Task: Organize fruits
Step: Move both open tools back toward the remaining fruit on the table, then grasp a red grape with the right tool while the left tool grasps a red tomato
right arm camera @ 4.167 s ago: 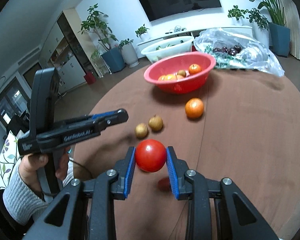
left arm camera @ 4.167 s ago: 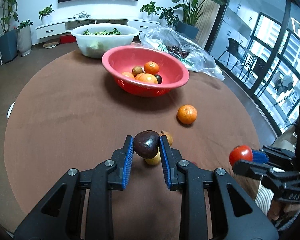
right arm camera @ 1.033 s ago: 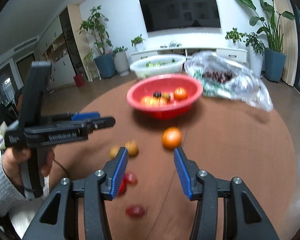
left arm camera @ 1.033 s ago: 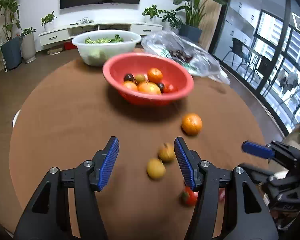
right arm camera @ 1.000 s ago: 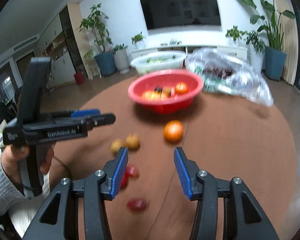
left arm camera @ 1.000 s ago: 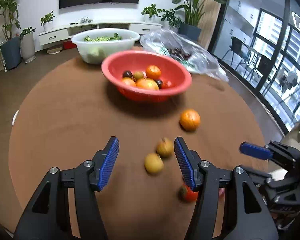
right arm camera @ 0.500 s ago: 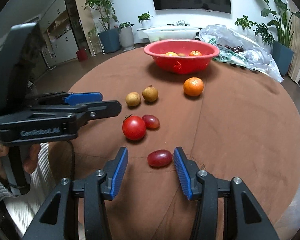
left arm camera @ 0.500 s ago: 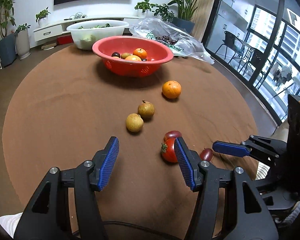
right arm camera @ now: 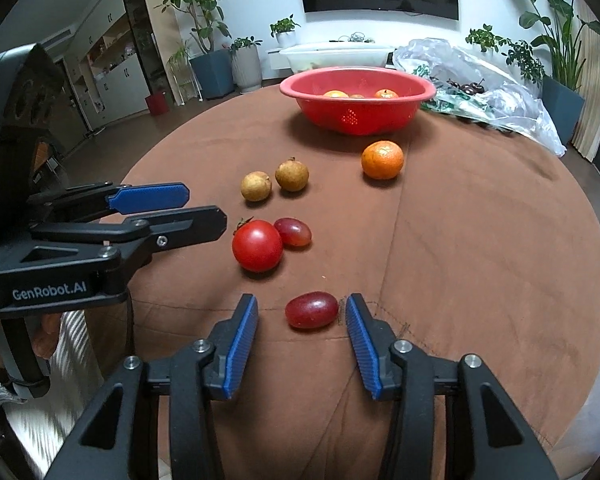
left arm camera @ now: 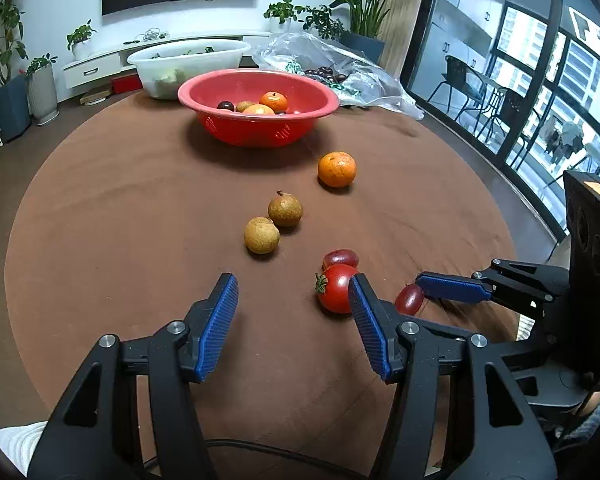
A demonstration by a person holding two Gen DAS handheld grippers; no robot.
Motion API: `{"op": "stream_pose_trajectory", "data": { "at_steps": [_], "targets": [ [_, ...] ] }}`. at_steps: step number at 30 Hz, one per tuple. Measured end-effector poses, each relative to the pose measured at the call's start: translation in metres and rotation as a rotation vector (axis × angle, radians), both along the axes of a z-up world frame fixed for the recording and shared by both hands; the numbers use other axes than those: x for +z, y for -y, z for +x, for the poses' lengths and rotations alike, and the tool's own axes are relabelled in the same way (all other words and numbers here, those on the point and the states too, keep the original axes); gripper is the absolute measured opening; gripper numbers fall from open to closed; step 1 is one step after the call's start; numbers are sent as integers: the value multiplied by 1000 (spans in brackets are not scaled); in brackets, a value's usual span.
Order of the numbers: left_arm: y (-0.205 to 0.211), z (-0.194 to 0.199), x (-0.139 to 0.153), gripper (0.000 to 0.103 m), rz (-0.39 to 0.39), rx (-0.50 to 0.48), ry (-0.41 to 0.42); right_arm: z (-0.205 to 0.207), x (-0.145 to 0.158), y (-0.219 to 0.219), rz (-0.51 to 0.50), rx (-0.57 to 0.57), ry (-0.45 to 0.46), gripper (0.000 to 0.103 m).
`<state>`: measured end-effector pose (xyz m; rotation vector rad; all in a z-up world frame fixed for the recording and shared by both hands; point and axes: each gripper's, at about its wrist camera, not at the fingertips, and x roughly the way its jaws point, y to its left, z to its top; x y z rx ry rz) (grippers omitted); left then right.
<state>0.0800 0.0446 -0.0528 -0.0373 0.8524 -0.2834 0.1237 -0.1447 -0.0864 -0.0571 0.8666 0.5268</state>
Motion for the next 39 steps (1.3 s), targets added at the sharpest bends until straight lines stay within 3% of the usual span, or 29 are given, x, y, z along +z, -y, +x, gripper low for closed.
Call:
{"op": "stream_pose_trajectory", "data": {
  "at_steps": [7,32,39],
  "targets": [
    [6,1,-3,56,11,-19,-5,0,-2,0,-28,-6,3,29],
    [41,17,-24,55,64,-109,-41,2,4,17,3,-62,11,29],
    [45,20,-29,37,79,-115,-42,3,5,21,14,-74,8,29]
  ]
}}
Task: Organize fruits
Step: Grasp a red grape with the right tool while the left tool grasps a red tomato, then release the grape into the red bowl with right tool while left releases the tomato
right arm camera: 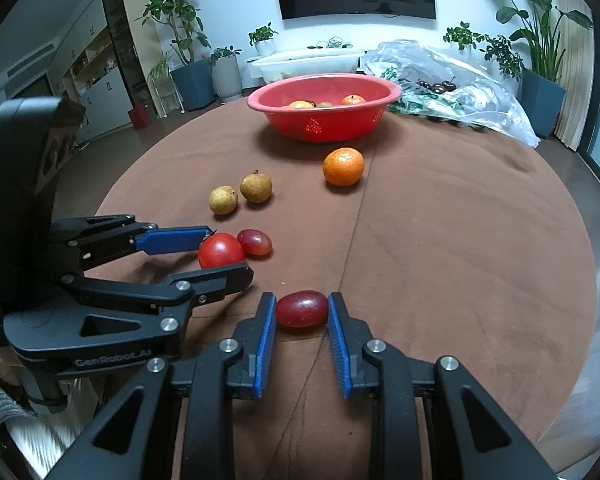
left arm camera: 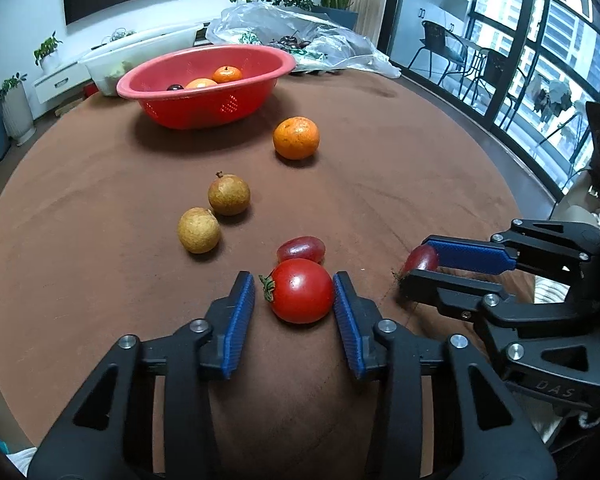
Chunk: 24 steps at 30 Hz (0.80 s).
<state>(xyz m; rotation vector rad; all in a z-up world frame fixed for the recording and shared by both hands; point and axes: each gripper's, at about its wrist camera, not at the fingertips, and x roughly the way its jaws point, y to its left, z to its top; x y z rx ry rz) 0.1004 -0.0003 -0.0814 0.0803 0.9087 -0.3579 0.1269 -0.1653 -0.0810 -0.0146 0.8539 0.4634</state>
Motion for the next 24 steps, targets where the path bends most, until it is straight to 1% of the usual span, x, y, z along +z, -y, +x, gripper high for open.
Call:
{"op": "stream_pose_trajectory", "data": {
  "at_steps": [3,4,12,24],
  "targets": [
    [1,-1,0,35,6,-8,4,1,0,1,4,-3,-1,29],
    [1,-1,0,31,1,-13,4,1,0,1,6,-4,-3,29],
    [-8,-4,4,31,-14,4,4,2,0,3,26,-5,-9,29],
    [-23,-6,19,31,-70,25,16,5,3,10,93,-16,-24,29]
  ]
}}
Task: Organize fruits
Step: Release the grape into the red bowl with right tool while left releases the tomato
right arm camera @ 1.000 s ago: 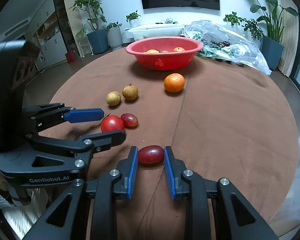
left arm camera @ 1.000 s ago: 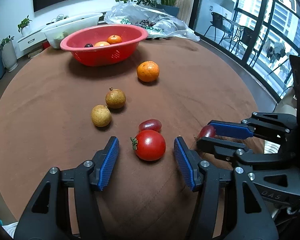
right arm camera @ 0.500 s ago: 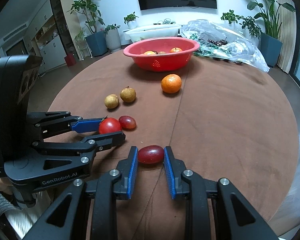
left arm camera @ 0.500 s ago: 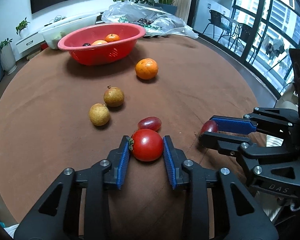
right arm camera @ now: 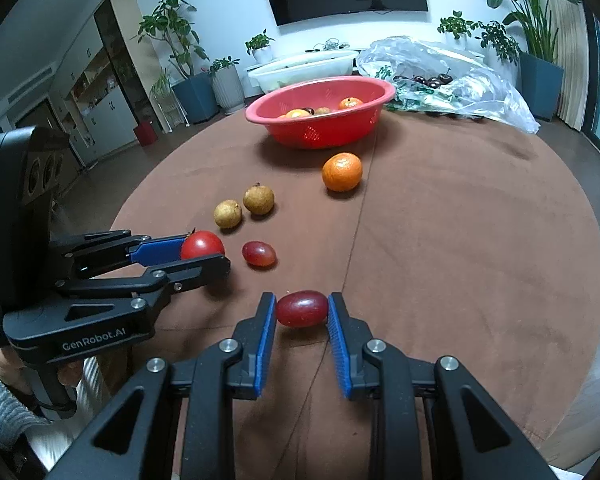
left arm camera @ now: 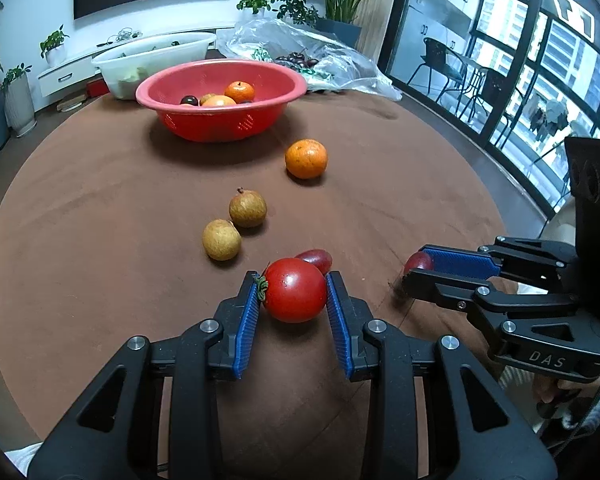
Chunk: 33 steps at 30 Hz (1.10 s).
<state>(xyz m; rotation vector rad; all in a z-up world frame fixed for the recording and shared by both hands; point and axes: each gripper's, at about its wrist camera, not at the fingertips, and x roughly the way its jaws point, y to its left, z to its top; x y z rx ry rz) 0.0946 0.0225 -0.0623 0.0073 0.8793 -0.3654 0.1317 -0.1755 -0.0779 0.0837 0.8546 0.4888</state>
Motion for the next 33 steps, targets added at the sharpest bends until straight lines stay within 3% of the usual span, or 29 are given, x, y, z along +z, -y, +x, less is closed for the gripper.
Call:
{"op": "stream_pose_trajectory", "data": {
  "at_steps": [12,33],
  "targets": [
    [-9,13,15,31,-28,15,16,9,12,9,88,-12,-10,29],
    [-29,67,38,31,-75,49,31,58,35,8,133,-29,17,29]
  ]
}}
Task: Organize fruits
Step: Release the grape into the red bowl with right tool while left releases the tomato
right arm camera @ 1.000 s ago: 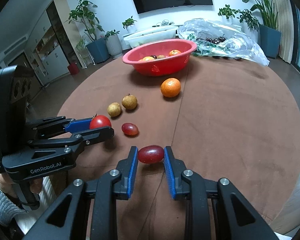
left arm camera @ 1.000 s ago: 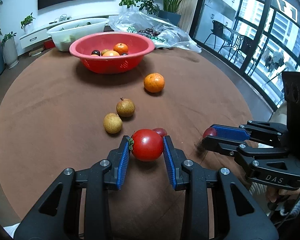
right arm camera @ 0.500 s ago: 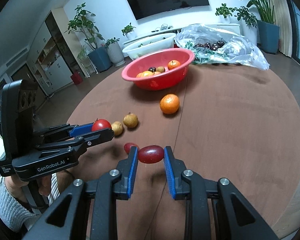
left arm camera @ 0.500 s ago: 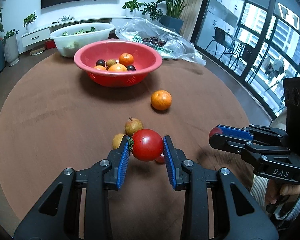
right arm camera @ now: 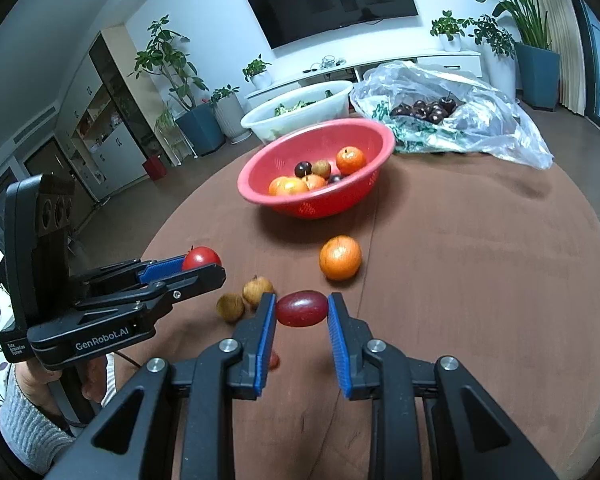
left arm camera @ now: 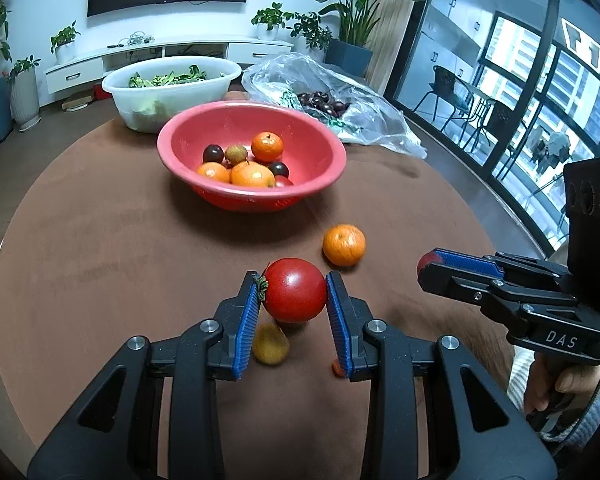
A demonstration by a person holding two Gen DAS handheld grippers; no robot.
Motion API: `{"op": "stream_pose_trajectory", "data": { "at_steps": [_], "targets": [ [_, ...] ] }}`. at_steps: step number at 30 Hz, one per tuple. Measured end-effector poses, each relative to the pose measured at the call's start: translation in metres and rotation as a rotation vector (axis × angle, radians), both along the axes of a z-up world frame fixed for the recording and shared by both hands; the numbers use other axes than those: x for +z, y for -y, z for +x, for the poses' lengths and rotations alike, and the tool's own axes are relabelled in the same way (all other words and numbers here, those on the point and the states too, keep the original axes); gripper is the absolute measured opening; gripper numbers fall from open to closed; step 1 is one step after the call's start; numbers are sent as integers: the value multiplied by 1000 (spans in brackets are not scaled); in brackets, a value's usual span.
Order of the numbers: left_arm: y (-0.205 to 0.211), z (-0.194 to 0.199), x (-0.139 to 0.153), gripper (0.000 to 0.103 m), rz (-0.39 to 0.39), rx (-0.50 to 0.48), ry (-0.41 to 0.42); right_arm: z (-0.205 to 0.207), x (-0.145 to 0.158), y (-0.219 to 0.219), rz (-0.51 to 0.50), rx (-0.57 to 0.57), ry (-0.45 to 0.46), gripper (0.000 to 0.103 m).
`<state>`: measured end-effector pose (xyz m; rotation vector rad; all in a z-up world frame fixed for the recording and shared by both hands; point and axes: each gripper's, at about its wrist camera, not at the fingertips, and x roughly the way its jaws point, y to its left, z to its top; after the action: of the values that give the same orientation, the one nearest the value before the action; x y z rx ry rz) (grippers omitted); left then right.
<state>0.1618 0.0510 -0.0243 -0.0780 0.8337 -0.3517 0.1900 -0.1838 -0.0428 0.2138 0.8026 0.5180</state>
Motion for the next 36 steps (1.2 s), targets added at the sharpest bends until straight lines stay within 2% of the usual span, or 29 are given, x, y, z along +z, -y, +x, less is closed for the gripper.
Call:
{"op": "stream_pose_trajectory", "data": {
  "at_steps": [19,36],
  "targets": [
    [-14,83,25,31,-2,27,39,78,24,-9,5,-13,48,29],
    [-18,153,11,31,16,38,7,139,14,-29,-67,-1,50,29]
  ]
}}
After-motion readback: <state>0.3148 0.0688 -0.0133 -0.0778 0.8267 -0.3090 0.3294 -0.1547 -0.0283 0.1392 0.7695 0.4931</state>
